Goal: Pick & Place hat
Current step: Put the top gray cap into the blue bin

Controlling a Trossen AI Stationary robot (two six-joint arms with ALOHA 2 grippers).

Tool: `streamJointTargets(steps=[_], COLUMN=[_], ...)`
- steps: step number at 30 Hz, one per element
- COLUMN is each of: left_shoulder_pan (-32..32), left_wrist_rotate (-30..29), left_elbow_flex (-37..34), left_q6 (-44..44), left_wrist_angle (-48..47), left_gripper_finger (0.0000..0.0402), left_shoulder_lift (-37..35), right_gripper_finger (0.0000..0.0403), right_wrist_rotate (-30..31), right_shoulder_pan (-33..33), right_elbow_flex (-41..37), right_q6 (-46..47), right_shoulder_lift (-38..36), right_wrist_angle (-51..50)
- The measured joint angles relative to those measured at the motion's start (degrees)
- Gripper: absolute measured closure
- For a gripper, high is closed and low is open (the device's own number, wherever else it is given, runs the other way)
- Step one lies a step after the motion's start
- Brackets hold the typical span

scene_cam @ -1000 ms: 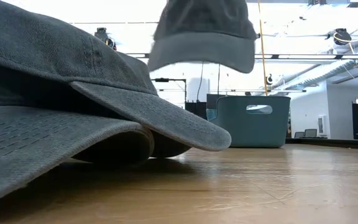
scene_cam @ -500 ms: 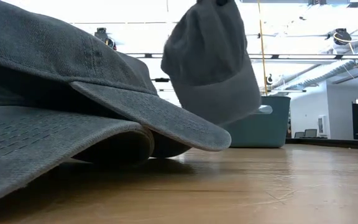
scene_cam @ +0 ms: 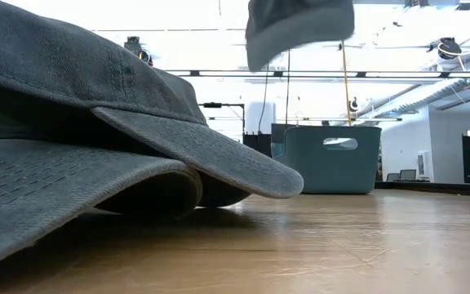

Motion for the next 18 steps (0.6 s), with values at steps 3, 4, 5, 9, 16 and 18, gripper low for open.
streamJointTargets(steps=[3,4,5,9,16,18], left_shoulder_pan=[1.1,1.3,1.8,3.8,8.8,10.7], left_wrist_rotate=[0.6,1.8,4.2,18.3,22.5,22.5], left_elbow_flex=[0.0,0.0,0.0,-1.8,-21.2,-27.4], left_q6=[0.0,0.0,0.0,3.0,2.4,0.6], left_wrist_angle=[-1.2,-1.6,-1.8,-1.6,12.8,16.6], left_gripper_finger=[0.0083,0.0084,0.0085,0.0081,0.0074,0.0076], left_shoulder_lift=[-3.6,-4.8,-6.0,-12.0,-25.7,-30.0], right_gripper_finger=[0.0403,0.0403,0.0403,0.0403,0.0403,0.0403], right_wrist_rotate=[-0.2,-0.3,-0.3,-0.7,-16.0,-16.9], right_shoulder_pan=[-2.4,-3.4,-4.6,-9.9,-19.4,-22.5], right_elbow_flex=[0.0,0.0,0.0,0.0,-6.9,-11.2], right_q6=[-1.4,-1.7,-1.9,-3.2,-7.9,-9.1], right_shoulder_lift=[-2.6,-3.6,-4.3,-6.8,-9.5,-10.7], right_wrist_angle=[1.6,1.8,1.4,1.6,8.7,13.0])
